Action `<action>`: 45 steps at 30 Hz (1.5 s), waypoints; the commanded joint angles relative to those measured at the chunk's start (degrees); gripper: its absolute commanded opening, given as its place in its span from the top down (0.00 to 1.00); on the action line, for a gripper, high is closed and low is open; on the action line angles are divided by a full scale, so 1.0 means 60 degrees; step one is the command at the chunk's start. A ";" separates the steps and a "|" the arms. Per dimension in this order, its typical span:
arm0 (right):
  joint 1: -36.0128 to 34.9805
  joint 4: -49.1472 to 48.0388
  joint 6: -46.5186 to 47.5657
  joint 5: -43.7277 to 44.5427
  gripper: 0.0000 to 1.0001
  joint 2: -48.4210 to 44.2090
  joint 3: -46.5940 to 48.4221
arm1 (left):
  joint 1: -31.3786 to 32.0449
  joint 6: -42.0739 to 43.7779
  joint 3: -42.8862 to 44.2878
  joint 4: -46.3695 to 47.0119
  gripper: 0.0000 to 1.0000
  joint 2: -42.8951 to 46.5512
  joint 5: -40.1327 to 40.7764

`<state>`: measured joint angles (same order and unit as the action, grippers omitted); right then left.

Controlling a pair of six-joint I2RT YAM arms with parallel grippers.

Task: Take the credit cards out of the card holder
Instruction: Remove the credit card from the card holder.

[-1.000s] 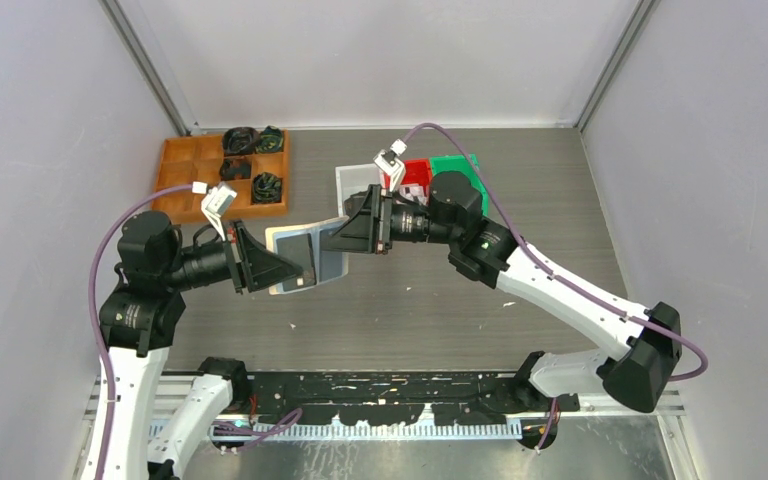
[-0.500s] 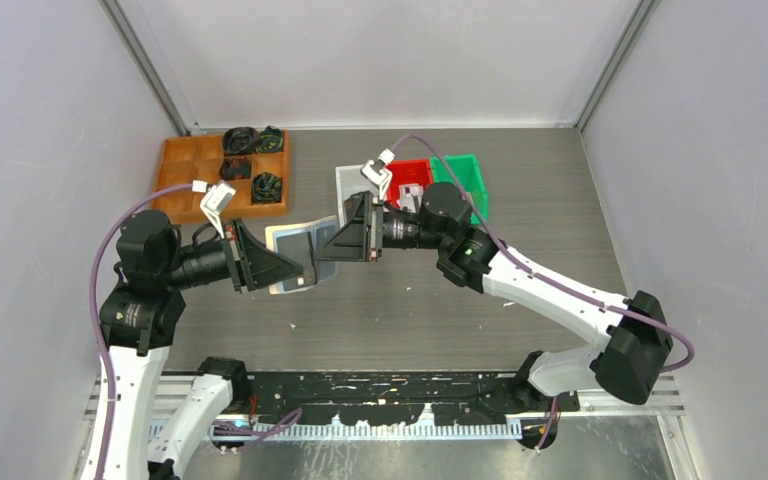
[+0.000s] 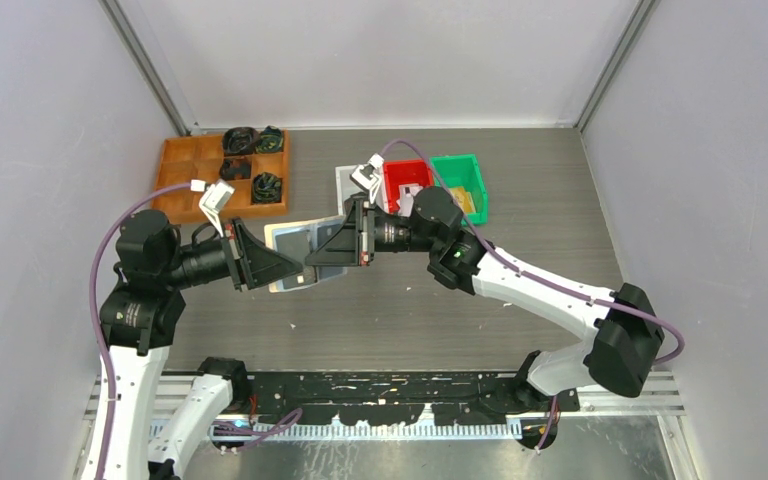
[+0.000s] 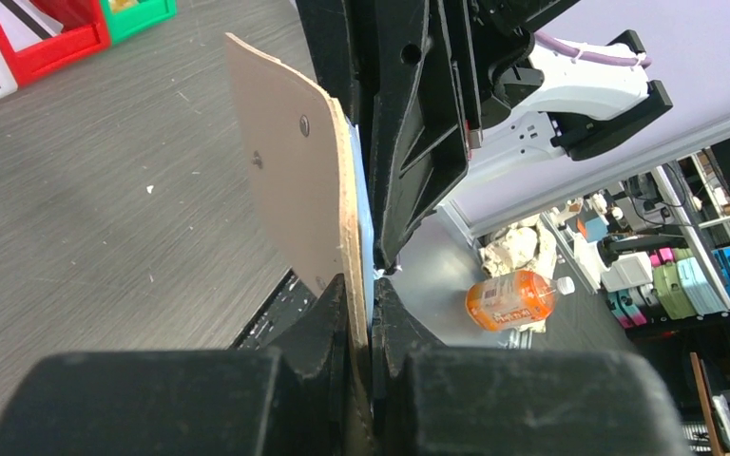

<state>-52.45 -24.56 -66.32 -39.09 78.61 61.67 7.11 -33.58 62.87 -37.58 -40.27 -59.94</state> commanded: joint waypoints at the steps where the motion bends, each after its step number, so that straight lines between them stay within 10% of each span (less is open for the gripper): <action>1: -0.0143 -0.0992 -0.0101 0.0061 0.87 -0.0252 -0.0072 | 0.0005 0.0262 0.0024 0.0333 0.98 -0.0043 0.0042; 13: -0.0045 -0.2102 -0.0431 0.1139 0.99 -0.0711 -0.1140 | 0.0002 -0.0969 -0.0249 0.1341 0.81 0.0314 -0.0390; 24: -0.0015 -0.3009 -0.0816 0.1103 0.96 -0.1073 -0.1802 | 0.0003 -0.1271 -0.0223 0.1744 1.00 0.0338 -0.0458; 31: 0.0007 -0.3786 -0.1257 0.1006 0.70 -0.0906 -0.1476 | 0.0007 -0.1564 -0.0243 0.2061 1.00 0.0282 -0.0542; 45: 0.0201 -0.5881 -0.2821 0.0893 0.82 0.0140 -0.0914 | 0.0006 -0.1872 -0.0166 0.2258 1.00 0.0323 -0.0685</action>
<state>-51.51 -50.15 -79.26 -33.78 79.29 54.11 7.33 -43.99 60.60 -27.53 -38.98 -62.22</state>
